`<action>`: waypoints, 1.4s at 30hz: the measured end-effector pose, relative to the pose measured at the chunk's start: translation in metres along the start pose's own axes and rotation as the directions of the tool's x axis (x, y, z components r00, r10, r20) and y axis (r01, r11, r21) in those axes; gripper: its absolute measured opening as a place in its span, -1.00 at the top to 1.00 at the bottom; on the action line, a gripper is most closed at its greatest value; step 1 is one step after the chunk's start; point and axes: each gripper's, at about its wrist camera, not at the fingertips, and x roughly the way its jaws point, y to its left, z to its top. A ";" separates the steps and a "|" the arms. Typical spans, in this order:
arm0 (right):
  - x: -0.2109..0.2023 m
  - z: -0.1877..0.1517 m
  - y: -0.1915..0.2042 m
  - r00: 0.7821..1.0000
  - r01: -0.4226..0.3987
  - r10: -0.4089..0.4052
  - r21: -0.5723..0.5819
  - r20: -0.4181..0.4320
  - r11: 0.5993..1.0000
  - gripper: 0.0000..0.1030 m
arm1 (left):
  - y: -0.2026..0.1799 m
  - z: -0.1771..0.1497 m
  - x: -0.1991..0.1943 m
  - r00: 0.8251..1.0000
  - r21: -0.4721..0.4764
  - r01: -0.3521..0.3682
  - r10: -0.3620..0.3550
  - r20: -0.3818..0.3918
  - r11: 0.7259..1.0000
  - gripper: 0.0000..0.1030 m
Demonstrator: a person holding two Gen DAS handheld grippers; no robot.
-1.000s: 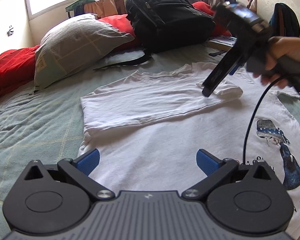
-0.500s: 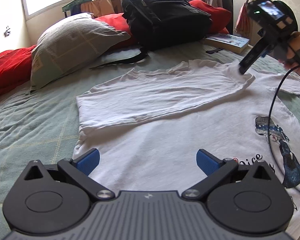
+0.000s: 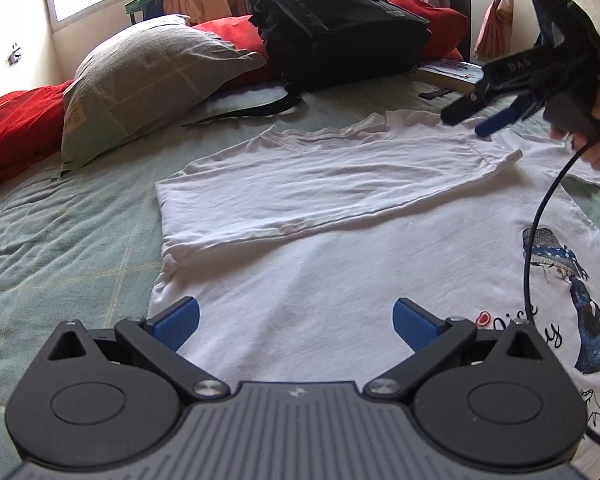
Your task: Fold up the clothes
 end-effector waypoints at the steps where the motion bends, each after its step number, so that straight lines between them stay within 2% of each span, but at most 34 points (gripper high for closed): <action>1: 0.008 -0.003 -0.003 0.999 -0.034 0.034 0.022 -0.012 0.999 -1.00 | 0.002 -0.001 0.000 1.000 -0.001 -0.003 0.003 -0.004 1.000 -0.98; 3: 0.019 -0.012 -0.015 0.999 0.014 -0.011 0.083 -0.042 0.996 -1.00 | 0.007 -0.005 0.001 1.000 -0.001 -0.009 0.009 -0.012 1.000 -0.98; 5: 0.011 -0.020 -0.020 0.999 0.036 -0.035 0.107 -0.007 0.994 -1.00 | 0.016 -0.007 0.003 1.000 -0.001 -0.013 0.013 -0.023 1.000 -0.98; 8: -0.005 -0.026 -0.019 0.996 0.057 -0.065 0.132 0.058 0.990 -1.00 | 0.031 0.001 0.006 1.000 -0.001 0.012 -0.012 0.000 1.000 -0.98; 11: -0.009 -0.026 -0.005 0.992 0.055 -0.063 0.083 0.108 0.995 -1.00 | 0.036 0.021 0.018 0.996 0.037 0.054 -0.057 0.068 0.998 -0.98; 14: 0.009 -0.033 0.003 0.989 0.108 -0.111 0.037 0.094 0.993 -1.00 | 0.041 0.038 0.035 0.986 0.079 0.101 -0.111 0.127 0.992 -0.98; 16: 0.020 -0.039 0.008 0.985 0.147 -0.146 0.003 0.095 0.989 -1.00 | 0.044 0.043 0.055 0.982 0.087 0.138 -0.147 0.118 0.987 -0.98; 19: 0.027 -0.047 0.015 0.974 0.202 -0.194 -0.057 0.114 0.978 -1.00 | 0.054 0.038 0.084 0.984 0.033 0.174 -0.175 0.033 0.984 -0.98; 20: 0.027 -0.048 0.017 0.972 0.215 -0.207 -0.069 0.113 0.974 -1.00 | 0.060 0.033 0.091 0.987 0.003 0.161 -0.161 0.003 0.987 -0.98; 23: 0.022 -0.047 0.021 0.962 0.260 -0.254 -0.053 0.098 0.964 -1.00 | 0.083 0.017 0.087 0.983 -0.080 0.181 -0.180 0.024 0.980 -0.98; 24: 0.018 -0.045 0.023 0.962 0.261 -0.257 -0.037 0.094 0.965 -1.00 | 0.088 0.015 0.082 0.983 -0.098 0.182 -0.179 0.032 0.978 -0.99; 27: 0.006 -0.036 0.038 0.973 0.207 -0.199 -0.063 0.117 0.976 -1.00 | 0.098 0.028 0.072 0.993 -0.151 0.117 -0.116 0.015 0.982 -0.98; 30: 0.009 -0.026 0.058 0.978 0.164 -0.143 -0.137 0.151 0.977 -1.00 | 0.108 0.049 0.066 0.983 -0.197 0.182 -0.170 0.075 0.963 -0.98; 32: 0.023 -0.026 0.061 0.984 0.135 -0.115 -0.153 0.133 0.979 -1.00 | 0.109 0.063 0.073 0.973 -0.216 0.223 -0.205 0.101 0.951 -0.98; 36: 0.055 -0.034 0.058 0.990 0.130 -0.118 -0.169 0.075 0.977 -1.00 | 0.103 0.077 0.110 0.965 -0.261 0.261 -0.254 0.062 0.929 -0.98; 37: 0.058 -0.038 0.058 0.990 0.129 -0.116 -0.179 0.080 0.975 -1.00 | 0.104 0.075 0.120 0.969 -0.281 0.244 -0.244 0.036 0.928 -0.98; 38: 0.058 -0.041 0.057 0.989 0.126 -0.110 -0.193 0.096 0.973 -1.00 | 0.105 0.071 0.129 0.979 -0.297 0.195 -0.203 0.004 0.935 -0.98; 40: 0.055 -0.045 0.053 0.990 0.100 -0.077 -0.206 0.116 0.973 -1.00 | 0.113 0.064 0.140 0.997 -0.332 0.055 -0.071 -0.037 0.942 -0.98; 41: 0.052 -0.047 0.050 0.991 0.078 -0.054 -0.199 0.124 0.977 -1.00 | 0.118 0.062 0.141 0.999 -0.349 0.006 -0.024 -0.049 0.937 -0.98; 42: 0.048 -0.048 0.045 0.991 0.055 -0.031 -0.185 0.128 0.981 -1.00 | 0.124 0.064 0.141 0.999 -0.367 -0.011 -0.007 -0.048 0.930 -0.98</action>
